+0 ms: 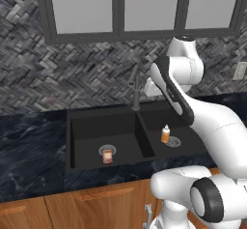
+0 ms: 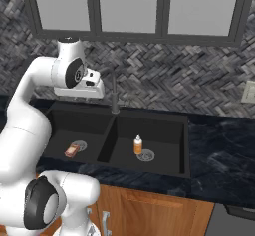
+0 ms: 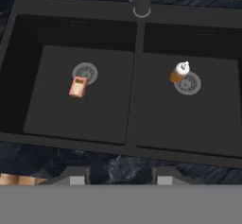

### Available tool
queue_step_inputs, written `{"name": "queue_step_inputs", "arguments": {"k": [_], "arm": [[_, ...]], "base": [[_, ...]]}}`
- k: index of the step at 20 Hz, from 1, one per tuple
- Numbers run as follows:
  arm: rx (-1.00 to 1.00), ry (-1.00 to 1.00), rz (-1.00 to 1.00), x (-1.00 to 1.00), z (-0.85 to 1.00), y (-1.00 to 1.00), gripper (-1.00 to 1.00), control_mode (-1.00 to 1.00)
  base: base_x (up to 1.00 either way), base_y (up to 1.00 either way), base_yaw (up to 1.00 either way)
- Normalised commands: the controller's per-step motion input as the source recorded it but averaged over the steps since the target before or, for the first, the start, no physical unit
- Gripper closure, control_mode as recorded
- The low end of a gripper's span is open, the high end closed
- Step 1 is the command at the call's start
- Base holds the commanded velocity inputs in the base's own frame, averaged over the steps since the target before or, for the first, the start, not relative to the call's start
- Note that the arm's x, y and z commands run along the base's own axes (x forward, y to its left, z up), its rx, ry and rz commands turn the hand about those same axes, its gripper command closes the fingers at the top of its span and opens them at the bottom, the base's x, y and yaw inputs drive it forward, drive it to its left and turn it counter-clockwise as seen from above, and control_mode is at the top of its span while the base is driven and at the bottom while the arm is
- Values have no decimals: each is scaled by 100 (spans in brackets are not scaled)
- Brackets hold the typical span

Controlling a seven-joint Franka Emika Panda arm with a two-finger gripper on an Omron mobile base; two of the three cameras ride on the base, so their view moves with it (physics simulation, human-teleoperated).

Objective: Pick up the soap dispenser and bar soap from the sink, and place them back in the cabinet, and close the cabinet doors.

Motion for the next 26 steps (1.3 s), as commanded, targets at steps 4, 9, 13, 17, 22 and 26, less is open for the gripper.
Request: {"name": "queue_step_inputs", "arguments": {"k": [4, 9, 13, 17, 22, 26], "arm": [[0, 0, 2, 0, 0, -21, -100, -100], [1, -5, 2, 0, -17, -41, -100, -100], [2, -6, 0, 0, -21, -52, -100, -100], [1, -8, 0, 0, -29, -52, -100, -100], [0, -21, 0, 0, -26, -32, -100, -100], [1, -20, 0, 0, -26, -35, -100, -100]], "base": [[0, 0, 0], [0, 0, 0], [0, 0, 0], [0, 0, 0], [0, 0, 0], [0, 0, 0]]}}
